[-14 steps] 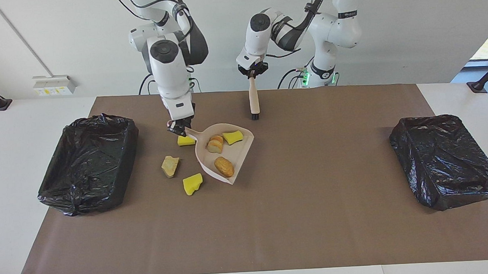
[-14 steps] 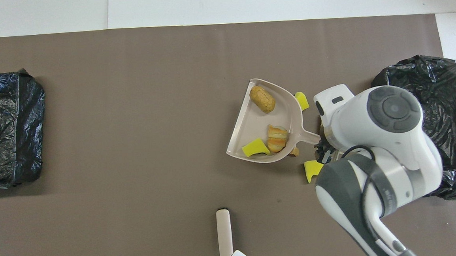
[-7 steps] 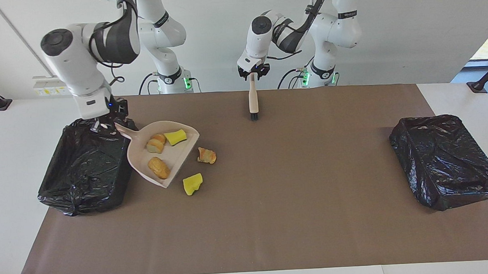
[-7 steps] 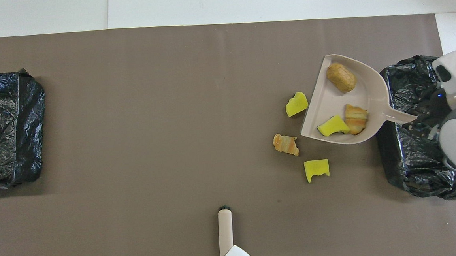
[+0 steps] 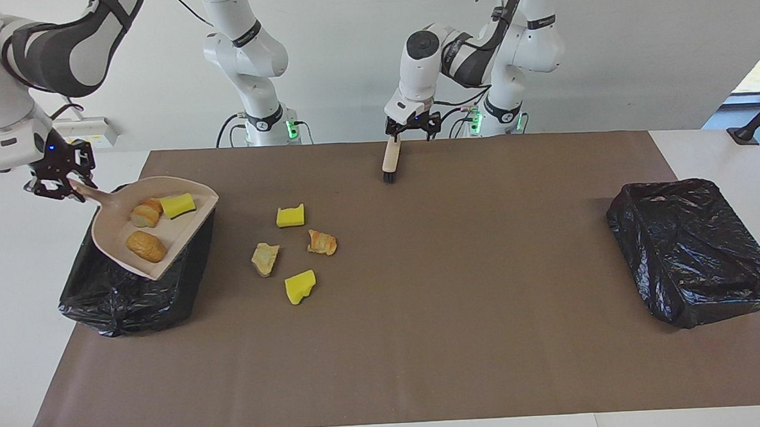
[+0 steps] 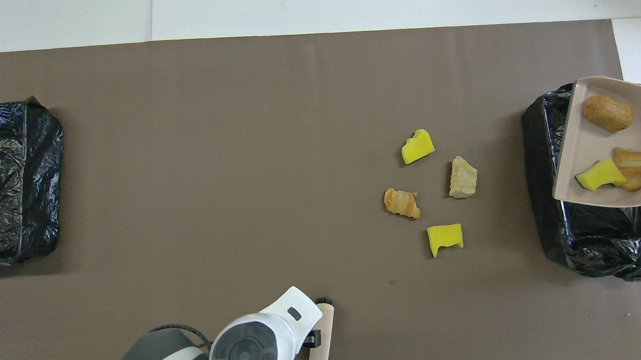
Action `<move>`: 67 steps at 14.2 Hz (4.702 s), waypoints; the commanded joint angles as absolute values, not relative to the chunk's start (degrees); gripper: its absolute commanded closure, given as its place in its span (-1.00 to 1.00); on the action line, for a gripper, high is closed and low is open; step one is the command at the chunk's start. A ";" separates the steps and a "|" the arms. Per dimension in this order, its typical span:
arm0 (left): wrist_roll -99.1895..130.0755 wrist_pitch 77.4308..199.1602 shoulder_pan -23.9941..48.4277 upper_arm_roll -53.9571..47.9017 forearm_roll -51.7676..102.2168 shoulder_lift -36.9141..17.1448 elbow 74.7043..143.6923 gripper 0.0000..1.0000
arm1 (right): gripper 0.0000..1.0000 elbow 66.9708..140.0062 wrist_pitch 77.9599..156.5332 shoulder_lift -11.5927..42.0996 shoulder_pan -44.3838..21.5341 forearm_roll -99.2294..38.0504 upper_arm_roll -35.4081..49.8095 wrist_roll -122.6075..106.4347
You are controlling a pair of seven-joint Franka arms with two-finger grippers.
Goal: Sweep and dump trash in bin
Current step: 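Tilt the dustpan with the right gripper to dump debris into bin, then bring the empty dustpan back to the table center with the right gripper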
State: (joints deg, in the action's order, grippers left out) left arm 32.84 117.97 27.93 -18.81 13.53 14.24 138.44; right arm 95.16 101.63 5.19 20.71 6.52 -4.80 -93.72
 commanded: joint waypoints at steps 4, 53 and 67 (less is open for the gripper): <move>10.22 103.03 6.44 -19.25 8.70 14.06 121.06 -1.00 | 1.00 97.29 111.87 5.19 21.62 26.08 -3.17 -99.67; -4.40 80.60 3.52 -7.47 -1.49 0.44 82.70 -1.00 | 1.00 93.78 122.77 24.69 -30.67 -6.42 7.12 46.32; -3.26 82.18 4.48 -7.29 -1.85 0.17 82.70 -1.00 | -1.00 95.80 123.93 25.23 -31.82 -6.42 7.12 35.24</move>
